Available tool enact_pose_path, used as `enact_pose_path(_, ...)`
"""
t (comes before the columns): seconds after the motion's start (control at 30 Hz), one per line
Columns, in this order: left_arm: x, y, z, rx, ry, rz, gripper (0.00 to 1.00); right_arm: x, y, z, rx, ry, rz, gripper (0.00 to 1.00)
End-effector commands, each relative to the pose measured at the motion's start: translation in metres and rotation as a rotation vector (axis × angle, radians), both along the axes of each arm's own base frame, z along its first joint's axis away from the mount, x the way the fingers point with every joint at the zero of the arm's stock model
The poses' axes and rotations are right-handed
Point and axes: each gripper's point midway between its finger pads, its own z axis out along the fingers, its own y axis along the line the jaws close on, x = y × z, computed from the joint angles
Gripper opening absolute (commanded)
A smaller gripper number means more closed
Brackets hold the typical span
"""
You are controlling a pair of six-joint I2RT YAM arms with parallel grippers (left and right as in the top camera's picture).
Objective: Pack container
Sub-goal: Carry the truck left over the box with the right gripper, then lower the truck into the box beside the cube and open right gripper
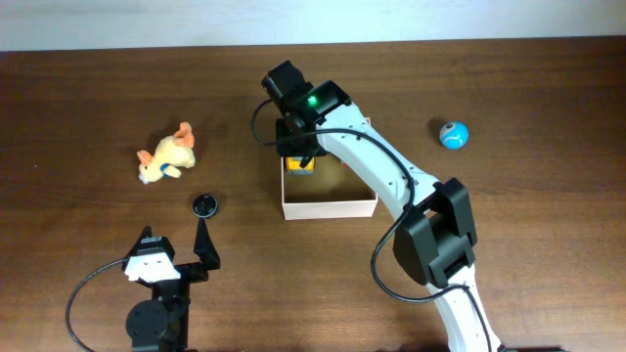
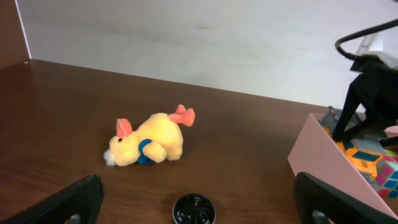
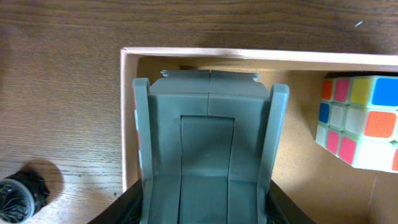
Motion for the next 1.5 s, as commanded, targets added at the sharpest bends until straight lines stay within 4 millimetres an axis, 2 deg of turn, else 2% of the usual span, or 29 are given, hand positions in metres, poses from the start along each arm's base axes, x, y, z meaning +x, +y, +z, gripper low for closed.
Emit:
enact_pose_path(0.0, 0.0, -0.001, -0.002, 0.015, 0.009, -0.007, 0.99, -0.001, 0.003, -0.006, -0.012, 0.0, 0.004, 0.43)
enact_pose_path(0.37, 0.0, 0.0, -0.002, 0.015, 0.009, -0.007, 0.99, 0.001, 0.002, -0.006, -0.014, -0.007, 0.002, 0.44)
enact_pose_path(0.4, 0.0, -0.001, -0.002, 0.015, 0.009, -0.007, 0.99, 0.001, 0.002, -0.006, -0.015, -0.007, 0.001, 0.57)
enact_pose_path(0.43, 0.0, -0.001, -0.002, 0.015, 0.009, -0.007, 0.99, 0.001, 0.002, -0.006, -0.015, -0.007, 0.001, 0.6)
enact_pose_path(0.6, 0.0, 0.0, -0.002, 0.015, 0.009, -0.007, 0.99, 0.001, 0.002, -0.005, -0.016, -0.011, 0.0, 0.65)
enact_pose_path(0.83, 0.0, 0.0, -0.002, 0.015, 0.009, -0.007, 0.99, 0.003, 0.003, -0.005, -0.02, -0.02, 0.027, 0.66)
enact_pose_path(0.97, 0.0, -0.001, -0.002, 0.015, 0.009, -0.007, 0.99, 0.006, 0.005, 0.004, -0.012, -0.045, 0.05, 0.65)
enact_pose_path(1.0, 0.0, 0.0, -0.002, 0.015, 0.009, -0.007, 0.99, 0.007, 0.005, 0.009, -0.007, -0.053, 0.049, 0.64)
enact_pose_path(1.13, 0.0, -0.001, -0.002, 0.015, 0.009, -0.007, 0.99, 0.01, -0.001, 0.02, -0.004, -0.064, 0.035, 0.42)
enact_pose_path(1.27, 0.0, -0.001, -0.002, 0.015, 0.009, -0.007, 0.99, 0.01, -0.016, 0.019, -0.024, -0.034, 0.013, 0.34)
enact_pose_path(1.33, 0.0, 0.0, -0.002, 0.015, 0.009, -0.007, 0.99, 0.01, -0.025, 0.018, -0.036, -0.017, 0.0, 0.26)
enact_pose_path(1.47, 0.0, 0.0, -0.002, 0.015, 0.009, -0.007, 0.99, 0.009, -0.04, 0.015, -0.063, 0.008, -0.003, 0.22)
